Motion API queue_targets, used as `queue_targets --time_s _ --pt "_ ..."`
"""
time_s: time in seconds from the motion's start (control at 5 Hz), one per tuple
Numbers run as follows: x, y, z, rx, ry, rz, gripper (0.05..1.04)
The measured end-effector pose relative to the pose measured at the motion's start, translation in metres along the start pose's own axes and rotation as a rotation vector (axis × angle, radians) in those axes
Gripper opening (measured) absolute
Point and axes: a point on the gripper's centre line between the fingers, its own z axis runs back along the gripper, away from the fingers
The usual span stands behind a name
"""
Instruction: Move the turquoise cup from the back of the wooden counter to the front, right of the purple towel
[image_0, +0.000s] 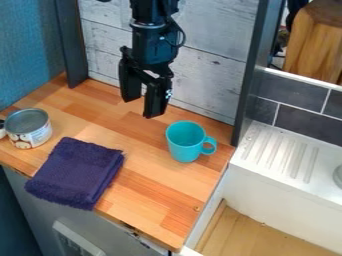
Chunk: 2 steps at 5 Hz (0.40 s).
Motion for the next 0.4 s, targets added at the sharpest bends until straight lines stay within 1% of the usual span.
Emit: queue_targets --time_s 0.2,0.4 --pt "-0.0006 -0.0008 -0.0114 -0.016 0.033 0.003 1.001" --pt "0.0074 0.0013 -0.0195 -0.014 0.018 0.039 1.001"
